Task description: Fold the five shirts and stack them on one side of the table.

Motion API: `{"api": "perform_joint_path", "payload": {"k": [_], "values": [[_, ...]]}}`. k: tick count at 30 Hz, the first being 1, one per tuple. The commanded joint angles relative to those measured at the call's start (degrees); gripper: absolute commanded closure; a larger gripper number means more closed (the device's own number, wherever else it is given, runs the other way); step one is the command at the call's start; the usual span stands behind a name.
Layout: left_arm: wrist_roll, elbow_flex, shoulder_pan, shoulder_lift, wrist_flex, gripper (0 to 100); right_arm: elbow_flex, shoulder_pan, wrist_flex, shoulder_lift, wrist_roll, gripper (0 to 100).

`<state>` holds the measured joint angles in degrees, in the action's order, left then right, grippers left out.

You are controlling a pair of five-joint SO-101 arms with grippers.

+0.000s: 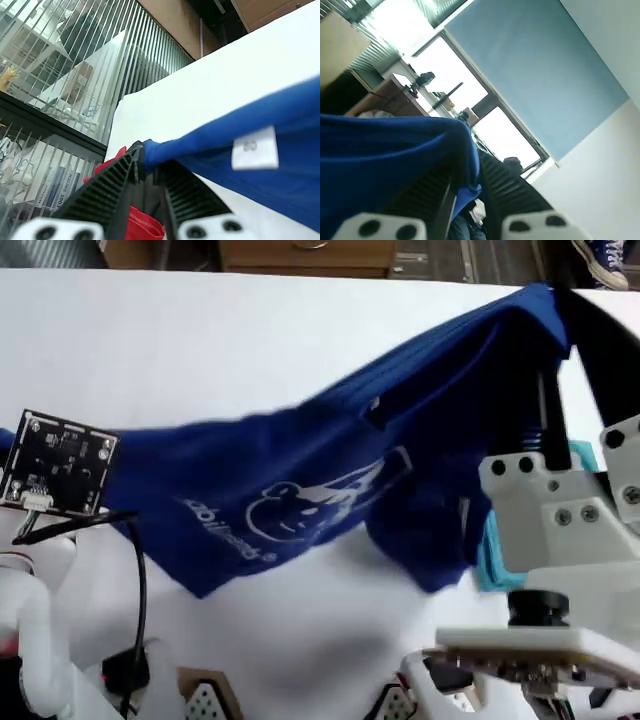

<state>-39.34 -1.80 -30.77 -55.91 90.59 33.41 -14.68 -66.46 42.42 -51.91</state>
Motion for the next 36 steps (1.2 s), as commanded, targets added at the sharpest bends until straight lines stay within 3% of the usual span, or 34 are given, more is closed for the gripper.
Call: {"api": "perform_joint_path", "payload": {"k": [1,7,11,18,24,30,36], "values": [[0.44,-1.98,-0.7,0.09,1.76,98,1.58,-1.45,0.22,-0.66,0.53,97.8],[8.62,-1.63,-3.96,-2.99,2.73,98,2.9,-1.27,-0.04,-1.01,2.99,97.8],[9.23,-1.63,-8.0,-2.55,-0.35,98,3.87,-1.27,-0.04,-1.1,3.08,97.8],[12.31,-2.07,-7.91,0.53,-3.34,98,3.87,-1.19,-2.95,-1.01,3.16,97.8],[19.43,-2.07,-2.2,2.55,-3.34,98,4.04,-1.19,-2.95,-3.03,3.25,97.8],[19.87,-2.15,6.95,6.24,-5.71,98,4.04,-1.19,-2.95,-4.18,3.25,97.8],[21.54,-7.96,7.38,7.74,-3.34,98,4.04,-1.19,-3.12,-4.0,3.25,97.8]]}}
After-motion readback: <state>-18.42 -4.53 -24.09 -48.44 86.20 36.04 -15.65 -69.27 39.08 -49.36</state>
